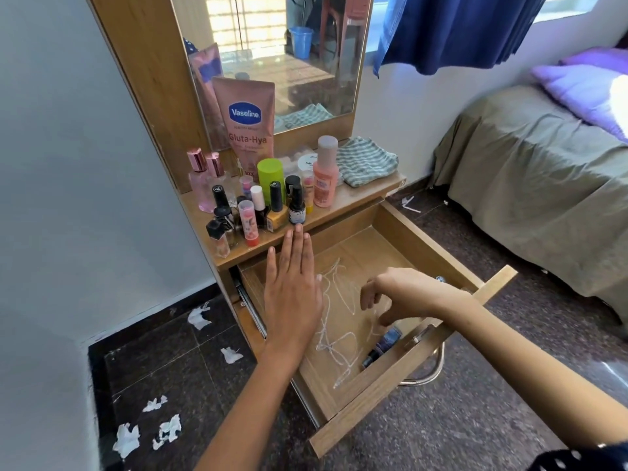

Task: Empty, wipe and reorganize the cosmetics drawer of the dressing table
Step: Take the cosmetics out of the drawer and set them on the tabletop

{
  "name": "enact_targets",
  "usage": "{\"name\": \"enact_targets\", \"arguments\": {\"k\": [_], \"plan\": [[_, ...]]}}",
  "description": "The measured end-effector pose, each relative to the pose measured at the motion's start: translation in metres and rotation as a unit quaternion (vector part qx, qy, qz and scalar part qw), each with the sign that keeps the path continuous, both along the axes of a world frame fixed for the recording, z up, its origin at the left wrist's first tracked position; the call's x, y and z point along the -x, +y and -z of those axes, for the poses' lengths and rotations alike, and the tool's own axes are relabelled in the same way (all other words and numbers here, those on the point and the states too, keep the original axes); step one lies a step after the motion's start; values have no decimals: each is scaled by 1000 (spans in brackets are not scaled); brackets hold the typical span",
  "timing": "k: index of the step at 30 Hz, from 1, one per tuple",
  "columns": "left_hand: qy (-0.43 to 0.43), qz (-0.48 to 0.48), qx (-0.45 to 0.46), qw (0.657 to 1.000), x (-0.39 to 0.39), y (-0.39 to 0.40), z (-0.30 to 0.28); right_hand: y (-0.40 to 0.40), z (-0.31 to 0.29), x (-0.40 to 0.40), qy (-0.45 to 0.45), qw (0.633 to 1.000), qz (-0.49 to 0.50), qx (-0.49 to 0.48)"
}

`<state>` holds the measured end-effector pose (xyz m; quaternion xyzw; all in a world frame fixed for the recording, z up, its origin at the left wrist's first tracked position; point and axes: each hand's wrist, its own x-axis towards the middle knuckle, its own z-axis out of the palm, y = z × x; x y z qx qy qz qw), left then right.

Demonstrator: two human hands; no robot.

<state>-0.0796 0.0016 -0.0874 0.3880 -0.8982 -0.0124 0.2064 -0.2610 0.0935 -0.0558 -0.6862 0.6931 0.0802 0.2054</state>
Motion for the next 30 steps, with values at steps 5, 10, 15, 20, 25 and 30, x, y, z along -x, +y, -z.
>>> {"name": "enact_targets", "arguments": {"k": [5, 10, 15, 20, 25, 30], "plan": [[-1, 2, 3, 1000, 0, 0, 0, 1, 6, 1, 5, 998, -20, -62], [-1, -1, 8, 1000, -1, 0, 1, -1, 3, 5, 48, 998, -25, 31], [-1, 1, 7, 1000, -1, 0, 2, 3, 3, -4, 33, 998, -50, 8], [1, 1, 10, 1000, -1, 0, 1, 0, 4, -12, 84, 989, -119, 18], [7, -1, 9, 1000, 0, -1, 2, -6, 6, -9, 111, 982, -138, 60], [23, 1, 6, 1000, 0, -2, 5, -9, -13, 12, -155, 966, 79, 193]]}}
